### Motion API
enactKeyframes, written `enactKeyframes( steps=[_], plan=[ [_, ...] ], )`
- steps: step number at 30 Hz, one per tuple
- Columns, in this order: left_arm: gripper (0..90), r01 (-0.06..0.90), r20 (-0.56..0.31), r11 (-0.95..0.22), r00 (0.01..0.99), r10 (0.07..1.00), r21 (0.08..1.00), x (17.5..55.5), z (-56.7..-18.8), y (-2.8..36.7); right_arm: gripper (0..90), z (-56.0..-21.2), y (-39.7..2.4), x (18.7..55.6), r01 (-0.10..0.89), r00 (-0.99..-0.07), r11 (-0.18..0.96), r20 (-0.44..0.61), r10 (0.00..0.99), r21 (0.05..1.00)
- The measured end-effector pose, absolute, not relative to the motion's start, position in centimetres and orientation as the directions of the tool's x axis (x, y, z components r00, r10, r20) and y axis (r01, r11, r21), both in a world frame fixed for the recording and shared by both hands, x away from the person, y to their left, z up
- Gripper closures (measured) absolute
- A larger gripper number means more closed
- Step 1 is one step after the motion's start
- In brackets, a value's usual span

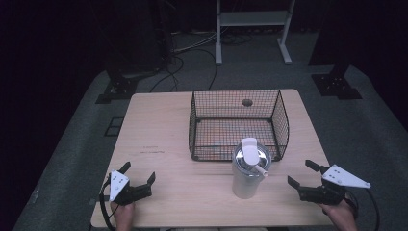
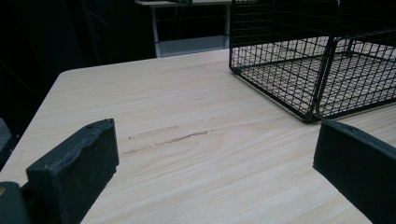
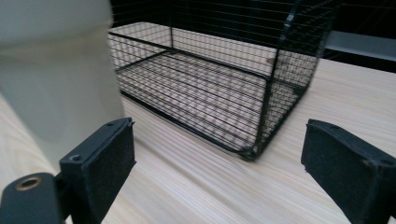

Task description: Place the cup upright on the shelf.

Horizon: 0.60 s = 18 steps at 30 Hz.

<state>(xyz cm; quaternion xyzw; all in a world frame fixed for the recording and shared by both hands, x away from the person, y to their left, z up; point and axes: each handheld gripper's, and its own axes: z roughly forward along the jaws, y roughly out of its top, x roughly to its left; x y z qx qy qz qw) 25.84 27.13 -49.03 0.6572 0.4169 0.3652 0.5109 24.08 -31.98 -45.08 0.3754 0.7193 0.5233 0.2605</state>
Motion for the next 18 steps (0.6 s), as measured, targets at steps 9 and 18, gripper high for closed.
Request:
enactKeyframes(
  steps=[9,18],
  plan=[
    [0.0,0.172,0.053,-0.128,0.385,0.922,0.977,25.8,-49.0,27.1,9.1,-44.9,-31.2,23.9,0.278,-0.624,0.207,0.012,0.781,0.938],
    [0.0,0.174,0.055,-0.131,0.385,0.921,0.976,25.8,-49.0,27.1,9.1,-44.5,-30.4,23.4,0.273,-0.668,0.229,0.013,0.744,0.934]
  ],
)
